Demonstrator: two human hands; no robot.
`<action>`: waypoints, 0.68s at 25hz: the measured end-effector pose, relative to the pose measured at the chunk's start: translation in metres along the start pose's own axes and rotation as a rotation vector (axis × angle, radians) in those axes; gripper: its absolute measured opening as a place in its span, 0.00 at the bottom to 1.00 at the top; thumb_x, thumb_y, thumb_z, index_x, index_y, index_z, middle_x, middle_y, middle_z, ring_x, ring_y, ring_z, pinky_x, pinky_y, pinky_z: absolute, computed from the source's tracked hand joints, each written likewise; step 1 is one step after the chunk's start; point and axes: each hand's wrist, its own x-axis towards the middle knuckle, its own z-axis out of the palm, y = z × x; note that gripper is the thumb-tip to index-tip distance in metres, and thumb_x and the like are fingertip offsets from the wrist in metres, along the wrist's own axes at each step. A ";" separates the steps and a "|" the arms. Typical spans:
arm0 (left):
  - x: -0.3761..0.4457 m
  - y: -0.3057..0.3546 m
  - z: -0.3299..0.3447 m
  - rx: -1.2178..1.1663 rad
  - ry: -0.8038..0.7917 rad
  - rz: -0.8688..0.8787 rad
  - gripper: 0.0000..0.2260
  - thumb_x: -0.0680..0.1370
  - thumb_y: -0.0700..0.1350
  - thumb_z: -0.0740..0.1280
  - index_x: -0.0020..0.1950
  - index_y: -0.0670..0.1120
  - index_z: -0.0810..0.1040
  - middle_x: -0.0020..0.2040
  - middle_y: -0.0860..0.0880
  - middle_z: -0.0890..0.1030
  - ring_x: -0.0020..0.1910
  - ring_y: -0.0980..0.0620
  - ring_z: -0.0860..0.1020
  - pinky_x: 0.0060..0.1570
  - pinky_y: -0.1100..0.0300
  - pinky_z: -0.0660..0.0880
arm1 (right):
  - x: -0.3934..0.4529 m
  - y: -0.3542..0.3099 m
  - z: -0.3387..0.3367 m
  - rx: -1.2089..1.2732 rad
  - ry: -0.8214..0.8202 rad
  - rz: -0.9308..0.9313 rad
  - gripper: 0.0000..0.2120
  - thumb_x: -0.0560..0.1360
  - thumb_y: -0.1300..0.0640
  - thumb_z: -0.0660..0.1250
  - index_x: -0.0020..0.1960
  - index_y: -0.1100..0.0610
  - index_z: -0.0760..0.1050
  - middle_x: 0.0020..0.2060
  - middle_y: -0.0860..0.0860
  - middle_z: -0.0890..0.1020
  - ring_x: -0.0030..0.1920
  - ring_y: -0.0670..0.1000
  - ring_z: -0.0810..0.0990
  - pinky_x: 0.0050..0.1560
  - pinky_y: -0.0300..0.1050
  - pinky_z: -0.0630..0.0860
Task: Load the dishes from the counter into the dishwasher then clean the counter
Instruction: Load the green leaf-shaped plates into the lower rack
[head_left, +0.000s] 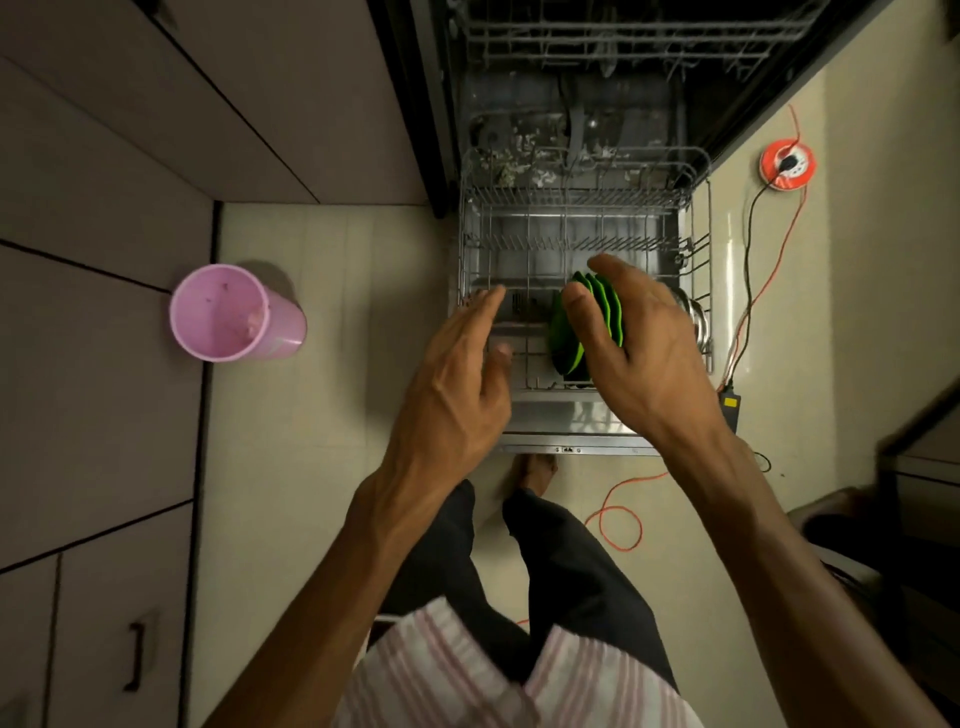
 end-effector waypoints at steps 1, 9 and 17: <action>-0.013 0.008 -0.008 -0.002 0.004 -0.010 0.23 0.83 0.45 0.59 0.78 0.47 0.59 0.77 0.49 0.64 0.76 0.53 0.61 0.72 0.63 0.60 | -0.008 -0.009 -0.008 0.002 -0.003 -0.012 0.29 0.81 0.38 0.51 0.72 0.57 0.67 0.67 0.53 0.75 0.66 0.49 0.71 0.63 0.41 0.65; -0.076 0.059 -0.061 0.017 0.170 -0.047 0.22 0.84 0.47 0.57 0.78 0.48 0.60 0.77 0.49 0.63 0.76 0.54 0.60 0.74 0.58 0.60 | -0.077 -0.061 -0.051 0.150 -0.047 -0.099 0.26 0.80 0.39 0.54 0.70 0.55 0.67 0.61 0.47 0.75 0.59 0.40 0.68 0.61 0.51 0.74; -0.092 0.077 -0.079 -0.073 0.333 -0.117 0.24 0.82 0.58 0.55 0.78 0.54 0.58 0.78 0.53 0.60 0.77 0.55 0.58 0.75 0.50 0.60 | -0.075 -0.092 -0.067 0.055 -0.171 -0.292 0.32 0.78 0.35 0.50 0.74 0.54 0.64 0.70 0.52 0.72 0.69 0.49 0.70 0.66 0.46 0.69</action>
